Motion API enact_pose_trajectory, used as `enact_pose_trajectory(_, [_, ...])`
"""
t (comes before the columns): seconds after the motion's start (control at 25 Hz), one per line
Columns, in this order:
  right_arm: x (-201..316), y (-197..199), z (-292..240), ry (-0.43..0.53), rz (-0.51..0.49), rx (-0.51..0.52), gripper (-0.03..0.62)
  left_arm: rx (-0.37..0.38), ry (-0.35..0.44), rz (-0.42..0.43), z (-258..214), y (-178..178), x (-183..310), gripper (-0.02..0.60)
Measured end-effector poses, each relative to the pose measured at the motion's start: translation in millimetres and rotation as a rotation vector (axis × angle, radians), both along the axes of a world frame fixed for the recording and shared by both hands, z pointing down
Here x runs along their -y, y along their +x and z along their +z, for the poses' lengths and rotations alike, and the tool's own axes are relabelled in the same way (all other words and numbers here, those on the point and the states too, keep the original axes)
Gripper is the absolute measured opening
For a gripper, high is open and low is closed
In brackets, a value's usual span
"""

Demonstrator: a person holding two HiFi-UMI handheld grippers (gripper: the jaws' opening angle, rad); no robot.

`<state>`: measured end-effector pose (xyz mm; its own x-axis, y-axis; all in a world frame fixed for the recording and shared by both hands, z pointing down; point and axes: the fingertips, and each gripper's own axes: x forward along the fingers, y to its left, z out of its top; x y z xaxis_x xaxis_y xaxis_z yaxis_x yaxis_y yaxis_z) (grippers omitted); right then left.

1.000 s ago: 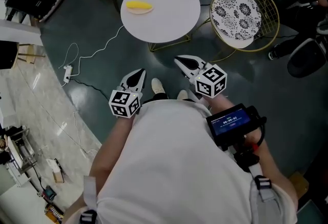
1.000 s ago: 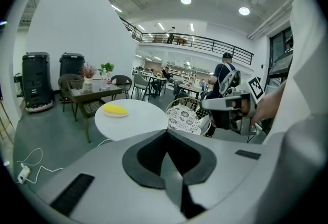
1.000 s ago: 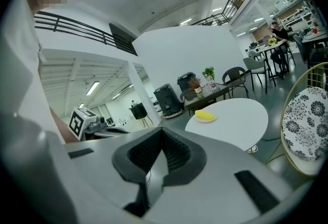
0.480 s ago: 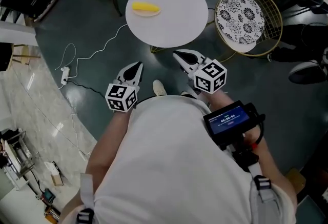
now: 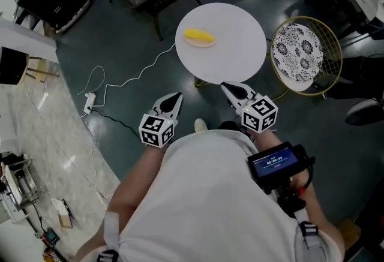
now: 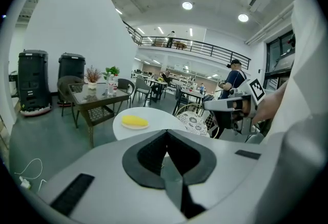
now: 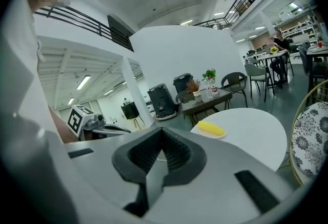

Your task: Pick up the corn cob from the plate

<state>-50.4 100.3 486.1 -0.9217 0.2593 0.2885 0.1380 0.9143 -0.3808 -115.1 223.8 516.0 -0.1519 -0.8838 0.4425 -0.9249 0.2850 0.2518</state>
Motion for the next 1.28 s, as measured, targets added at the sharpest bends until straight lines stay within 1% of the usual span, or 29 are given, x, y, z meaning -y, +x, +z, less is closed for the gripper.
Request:
enact_pose_trajectory(0.12, [1.4, 4.1, -8.0, 0.007, 0.006, -0.002, 0.009, 0.007, 0.004, 0.001, -6.0, -1.1, -1.6, 0.008])
enact_pose_trajectory(0.32, [-0.7, -0.6, -1.0, 0.017, 0.013, -0.042, 0.009, -0.008, 0.007, -0.005, 0.1, -16.4, -9.0, 0.008])
enact_pose_trajectory(0.48, [1.6, -5.8, 2.0, 0.018, 0.006, -0.033, 0.009, 0.0, 0.006, -0.018, 5.2, -20.6, -10.4, 0.008])
enact_pose_trajectory(0.68, [6.3, -4.5, 5.8, 0.007, -0.001, -0.022, 0.009, -0.005, -0.011, -0.01, 13.7, -10.1, -2.1, 0.008])
enact_pose_trajectory(0.76, [17.9, -18.0, 3.0, -0.005, -0.004, -0.025, 0.009, -0.012, -0.021, -0.003, 11.0, -21.3, 11.5, 0.008])
enact_pose_trajectory(0.92, [68.0, -55.0, 9.0, -0.034, -0.008, -0.042, 0.009, -0.026, -0.05, 0.012, 14.7, -59.8, 66.9, 0.008])
enact_pose_trajectory(1.04, [94.9, -67.5, 15.3, -0.052, 0.0, -0.049, 0.009, -0.022, -0.063, 0.036, 15.8, -72.7, 97.7, 0.008])
enact_pose_trajectory(1.28, [133.8, -86.7, 21.4, -0.087, 0.01, -0.045, 0.009, -0.014, -0.095, 0.079, 18.9, -91.1, 143.0, 0.008])
